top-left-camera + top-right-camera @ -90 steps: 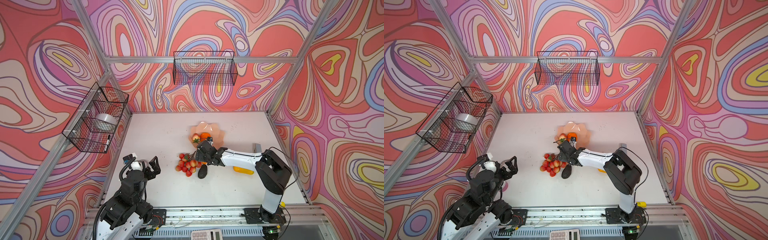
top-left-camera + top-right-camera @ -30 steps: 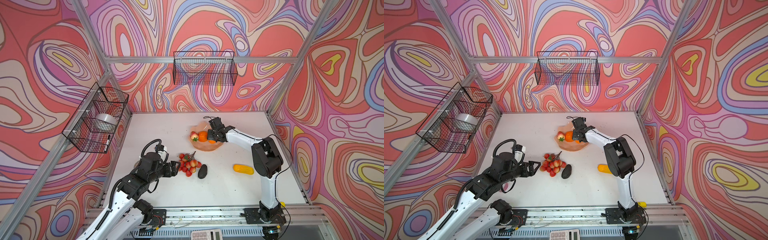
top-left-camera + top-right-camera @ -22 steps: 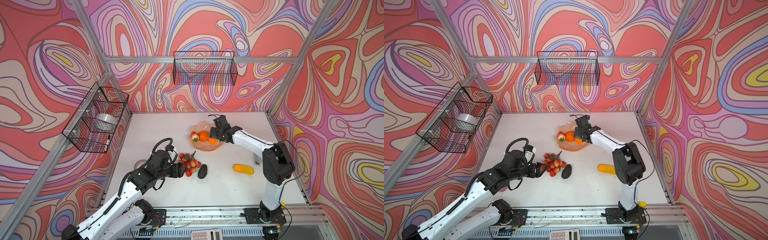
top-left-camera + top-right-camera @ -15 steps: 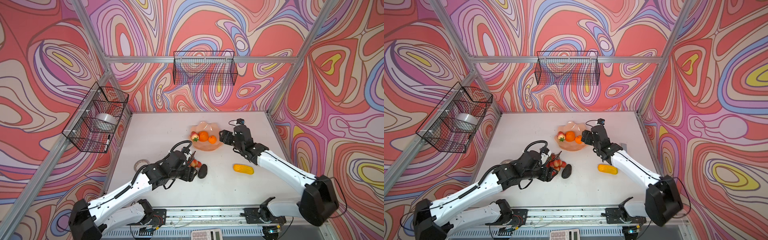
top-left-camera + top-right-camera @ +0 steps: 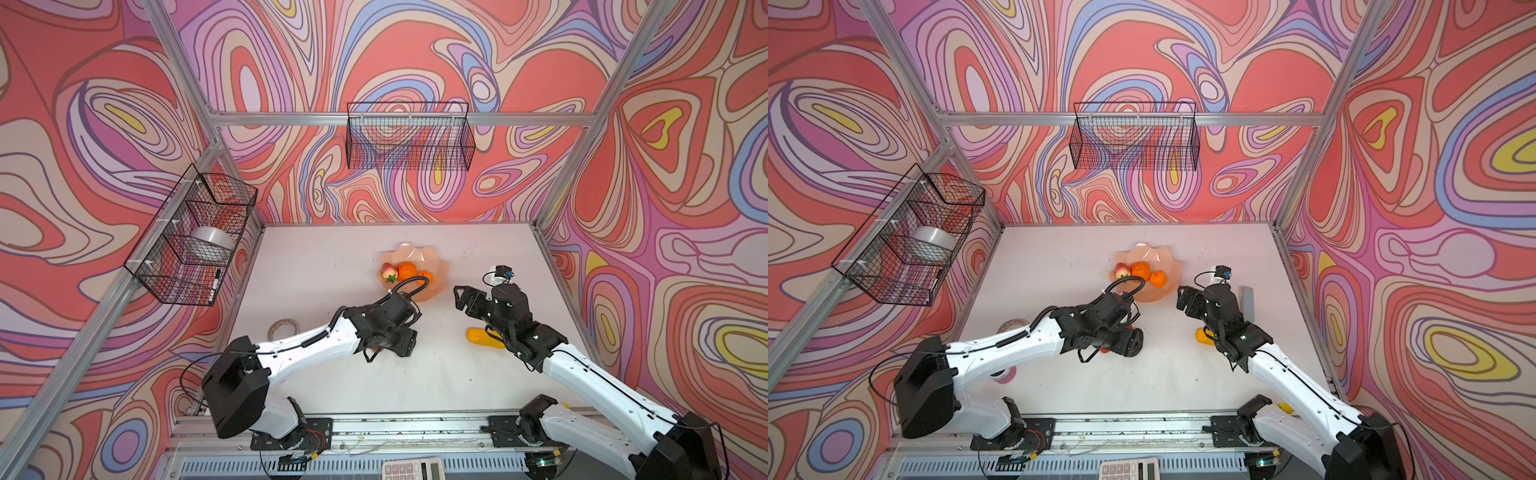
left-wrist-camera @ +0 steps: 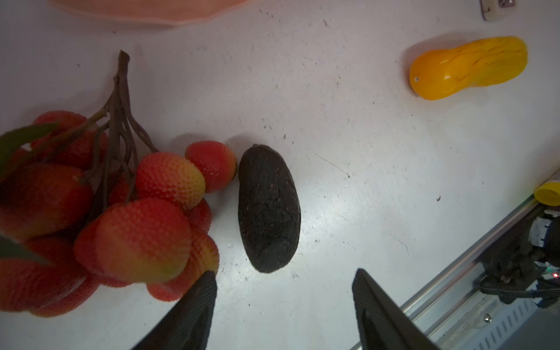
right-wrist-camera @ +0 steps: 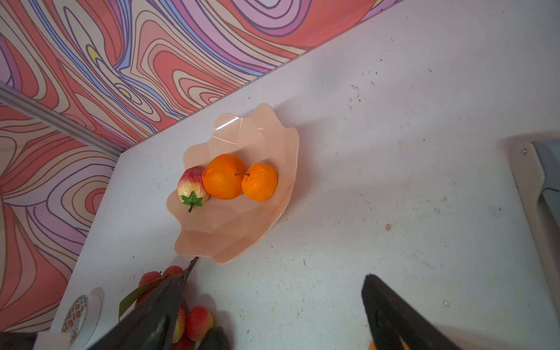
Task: Place and organize the fake fruits in the fruit bowl
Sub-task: 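Grasp the dark avocado with the left gripper, then place the avocado in the bowl with the left gripper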
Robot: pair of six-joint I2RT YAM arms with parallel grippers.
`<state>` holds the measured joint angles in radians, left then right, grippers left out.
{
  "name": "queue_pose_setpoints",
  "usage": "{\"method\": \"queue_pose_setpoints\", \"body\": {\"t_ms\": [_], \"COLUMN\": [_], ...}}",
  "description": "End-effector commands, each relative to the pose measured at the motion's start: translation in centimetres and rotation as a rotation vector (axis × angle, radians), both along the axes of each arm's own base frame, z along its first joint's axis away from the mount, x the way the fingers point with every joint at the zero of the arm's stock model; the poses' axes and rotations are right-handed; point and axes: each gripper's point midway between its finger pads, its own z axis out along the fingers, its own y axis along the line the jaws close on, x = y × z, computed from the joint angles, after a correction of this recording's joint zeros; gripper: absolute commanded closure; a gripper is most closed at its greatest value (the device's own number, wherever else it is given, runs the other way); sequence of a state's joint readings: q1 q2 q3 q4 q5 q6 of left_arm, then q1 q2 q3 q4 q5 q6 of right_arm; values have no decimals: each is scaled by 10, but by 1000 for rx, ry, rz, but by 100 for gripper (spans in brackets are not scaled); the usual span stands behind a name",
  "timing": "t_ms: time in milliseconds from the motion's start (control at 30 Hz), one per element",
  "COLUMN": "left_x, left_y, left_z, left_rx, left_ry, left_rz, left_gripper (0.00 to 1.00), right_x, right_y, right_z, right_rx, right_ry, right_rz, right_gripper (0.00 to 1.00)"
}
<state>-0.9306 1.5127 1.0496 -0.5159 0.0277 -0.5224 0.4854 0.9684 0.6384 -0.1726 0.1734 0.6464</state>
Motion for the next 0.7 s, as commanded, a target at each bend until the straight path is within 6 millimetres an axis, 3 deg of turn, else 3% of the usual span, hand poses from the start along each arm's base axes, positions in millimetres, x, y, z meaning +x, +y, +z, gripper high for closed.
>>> {"method": "queue_pose_setpoints", "body": {"t_ms": [0, 433, 500, 567, 667], "left_x": [6, 10, 8, 7, 8], "left_y": [0, -4, -5, -7, -16], "left_z": [-18, -73, -78, -79, -63], "left_rx": [99, 245, 248, 240, 170], "left_ry": [15, 129, 142, 148, 130], "left_rz": [-7, 16, 10, 4, -12], "left_gripper": [27, 31, 39, 54, 68], "right_x": [-5, -12, -12, -12, -11], "right_y": [-8, -13, -15, -16, -16], "right_z": [-6, -1, 0, 2, 4], "right_rx": [-8, -31, -33, -35, -36], "right_ry": [21, 18, 11, 8, 6], "right_rz": [-29, -26, -35, -41, -42], "right_gripper": [3, 3, 3, 3, 3]}}
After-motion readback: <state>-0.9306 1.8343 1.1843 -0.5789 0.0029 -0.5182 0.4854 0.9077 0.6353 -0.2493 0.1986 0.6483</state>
